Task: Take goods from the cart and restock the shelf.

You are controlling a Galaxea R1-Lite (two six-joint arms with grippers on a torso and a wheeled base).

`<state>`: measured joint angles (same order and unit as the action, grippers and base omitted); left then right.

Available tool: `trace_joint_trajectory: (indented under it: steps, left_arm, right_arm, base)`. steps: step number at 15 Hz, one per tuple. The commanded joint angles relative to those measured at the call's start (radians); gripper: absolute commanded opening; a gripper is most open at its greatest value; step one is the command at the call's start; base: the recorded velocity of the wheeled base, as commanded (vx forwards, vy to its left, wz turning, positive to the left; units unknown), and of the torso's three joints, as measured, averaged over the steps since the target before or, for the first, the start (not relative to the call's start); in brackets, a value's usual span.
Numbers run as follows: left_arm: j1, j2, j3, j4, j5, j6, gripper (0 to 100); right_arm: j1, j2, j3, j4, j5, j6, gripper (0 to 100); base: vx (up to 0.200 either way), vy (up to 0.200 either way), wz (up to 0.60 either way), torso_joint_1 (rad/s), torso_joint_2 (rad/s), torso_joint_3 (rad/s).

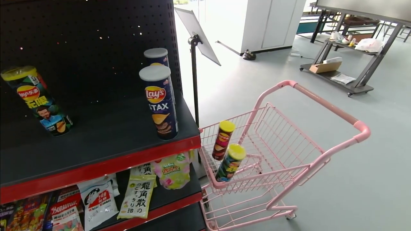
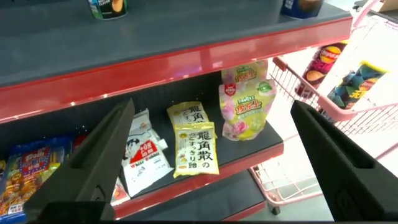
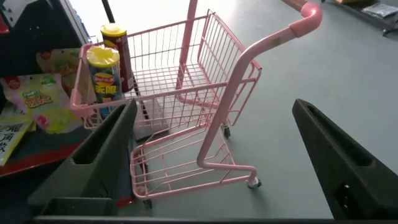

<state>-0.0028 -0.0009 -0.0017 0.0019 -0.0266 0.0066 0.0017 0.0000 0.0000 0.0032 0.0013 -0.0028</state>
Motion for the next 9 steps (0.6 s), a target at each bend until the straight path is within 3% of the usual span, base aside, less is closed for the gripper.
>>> trace_joint_trajectory:
  steps: [1, 9]
  left_arm:
    - [0.0, 0.001, 0.0, 0.0, 0.001, 0.0, 100]
    - [0.0, 0.001, 0.0, 0.0, 0.001, 0.001, 100]
  right_arm:
    - [0.0, 0.0, 0.0, 0.0, 0.0, 0.0, 100]
    - [0.0, 0.0, 0.0, 0.0, -0.001, 0.0, 100]
  base:
    - [0.0, 0.0, 0.0, -0.134, 0.35, 0.212]
    - [0.0, 0.0, 0.0, -0.137, 0.38, 0.242]
